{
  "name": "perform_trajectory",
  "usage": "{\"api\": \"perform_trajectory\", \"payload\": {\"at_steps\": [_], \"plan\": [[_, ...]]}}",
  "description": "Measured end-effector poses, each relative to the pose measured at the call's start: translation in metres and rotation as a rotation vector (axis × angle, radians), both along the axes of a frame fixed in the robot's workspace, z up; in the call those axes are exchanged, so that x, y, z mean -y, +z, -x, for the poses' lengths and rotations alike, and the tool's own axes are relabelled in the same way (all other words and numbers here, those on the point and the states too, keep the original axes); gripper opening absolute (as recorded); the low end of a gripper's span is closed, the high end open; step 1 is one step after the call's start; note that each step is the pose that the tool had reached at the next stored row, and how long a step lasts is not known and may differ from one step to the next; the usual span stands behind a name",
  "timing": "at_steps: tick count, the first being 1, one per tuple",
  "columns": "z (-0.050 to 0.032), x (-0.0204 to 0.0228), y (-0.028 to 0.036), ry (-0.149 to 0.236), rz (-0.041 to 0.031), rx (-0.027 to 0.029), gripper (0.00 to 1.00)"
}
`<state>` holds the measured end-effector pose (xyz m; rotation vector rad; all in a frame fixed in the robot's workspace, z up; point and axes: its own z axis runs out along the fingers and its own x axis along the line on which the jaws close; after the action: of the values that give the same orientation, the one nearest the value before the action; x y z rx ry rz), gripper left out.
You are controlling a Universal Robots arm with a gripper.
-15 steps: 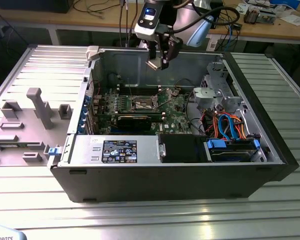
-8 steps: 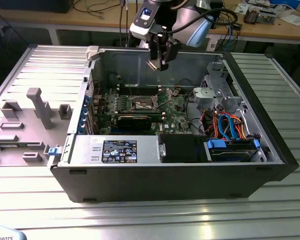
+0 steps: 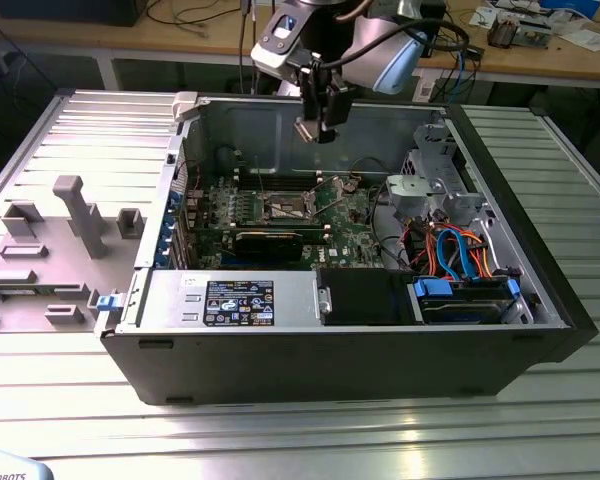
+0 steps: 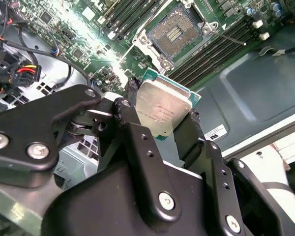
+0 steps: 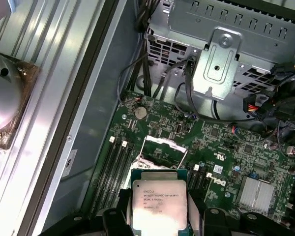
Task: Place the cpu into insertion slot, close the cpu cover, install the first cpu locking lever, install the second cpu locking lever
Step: 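Place the cpu into insertion slot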
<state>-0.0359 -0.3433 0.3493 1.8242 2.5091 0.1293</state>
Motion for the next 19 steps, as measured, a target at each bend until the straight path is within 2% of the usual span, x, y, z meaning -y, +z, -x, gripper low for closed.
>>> {"api": "perform_trajectory", "payload": {"at_steps": [3,5,6,8,19], "plan": [[0.0001,0.0000,-0.0005,-0.055,0.0000,-0.0001,0.54],[0.0001,0.0000,-0.0006,-0.076,0.0000,0.0000,0.54],[0.0001,0.0000,-0.0008,-0.104,0.0000,-0.0001,0.54],[0.0002,0.0000,-0.0010,-0.137,0.0000,-0.0001,0.54],[0.0002,0.0000,-0.0011,-0.153,0.0000,0.0000,0.54]]}}
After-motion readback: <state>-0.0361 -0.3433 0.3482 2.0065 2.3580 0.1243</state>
